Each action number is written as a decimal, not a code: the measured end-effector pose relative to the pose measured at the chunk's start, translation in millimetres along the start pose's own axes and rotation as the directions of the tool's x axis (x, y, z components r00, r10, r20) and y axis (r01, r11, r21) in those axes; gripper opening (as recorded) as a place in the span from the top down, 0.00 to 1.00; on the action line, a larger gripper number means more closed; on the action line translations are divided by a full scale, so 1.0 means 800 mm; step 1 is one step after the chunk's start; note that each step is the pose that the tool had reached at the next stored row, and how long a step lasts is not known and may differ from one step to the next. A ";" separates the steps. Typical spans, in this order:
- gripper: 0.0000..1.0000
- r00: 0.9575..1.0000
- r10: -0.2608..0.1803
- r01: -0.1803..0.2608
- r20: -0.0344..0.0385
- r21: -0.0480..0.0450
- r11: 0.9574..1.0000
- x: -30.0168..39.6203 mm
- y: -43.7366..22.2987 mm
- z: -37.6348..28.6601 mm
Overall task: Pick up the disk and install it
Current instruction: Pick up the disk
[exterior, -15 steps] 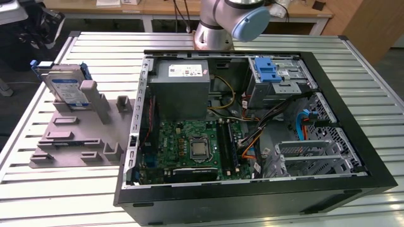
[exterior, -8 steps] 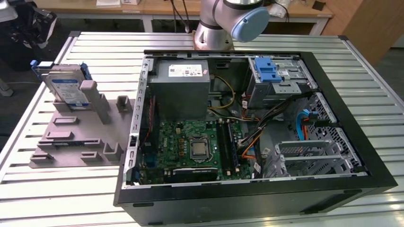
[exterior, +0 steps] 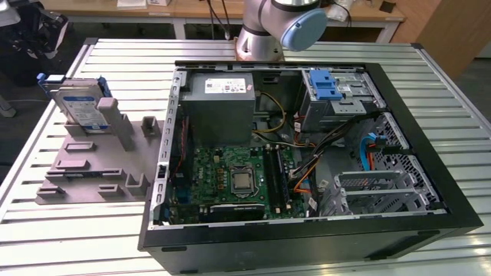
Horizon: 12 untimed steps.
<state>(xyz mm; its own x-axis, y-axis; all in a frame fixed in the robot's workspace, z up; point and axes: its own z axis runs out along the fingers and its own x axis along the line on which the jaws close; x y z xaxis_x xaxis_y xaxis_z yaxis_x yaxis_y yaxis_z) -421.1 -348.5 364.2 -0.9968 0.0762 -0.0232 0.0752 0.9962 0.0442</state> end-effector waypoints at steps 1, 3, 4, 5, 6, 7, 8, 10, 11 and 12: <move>0.89 1.000 0.000 0.000 0.000 0.000 1.000 0.0000 0.0000 0.0000; 0.89 1.000 0.000 0.000 0.000 0.000 1.000 0.0000 0.0000 0.0000; 0.89 1.000 0.000 0.000 0.000 0.000 1.000 0.0000 0.0000 0.0000; 0.89 1.000 -0.001 0.001 0.000 0.000 1.000 0.0001 0.0000 0.0000; 0.89 1.000 -0.002 0.002 0.000 0.000 1.000 0.0001 0.0000 0.0000; 0.89 1.000 -0.005 0.005 0.000 0.000 1.000 0.0001 0.0000 0.0000; 0.89 1.000 -0.009 0.009 0.000 0.000 1.000 0.0001 0.0000 0.0000; 0.89 1.000 -0.016 0.016 -0.001 0.000 1.000 0.0001 0.0000 0.0000; 0.89 1.000 -0.021 0.021 -0.001 0.000 1.000 0.0001 0.0000 0.0000; 0.89 1.000 -0.026 0.026 -0.001 -0.001 1.000 0.0001 0.0000 0.0000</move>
<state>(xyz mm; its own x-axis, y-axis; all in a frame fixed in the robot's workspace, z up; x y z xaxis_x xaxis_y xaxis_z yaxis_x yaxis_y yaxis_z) -421.1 -348.5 364.2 -0.9984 0.0507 -0.0232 0.0496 0.9978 0.0443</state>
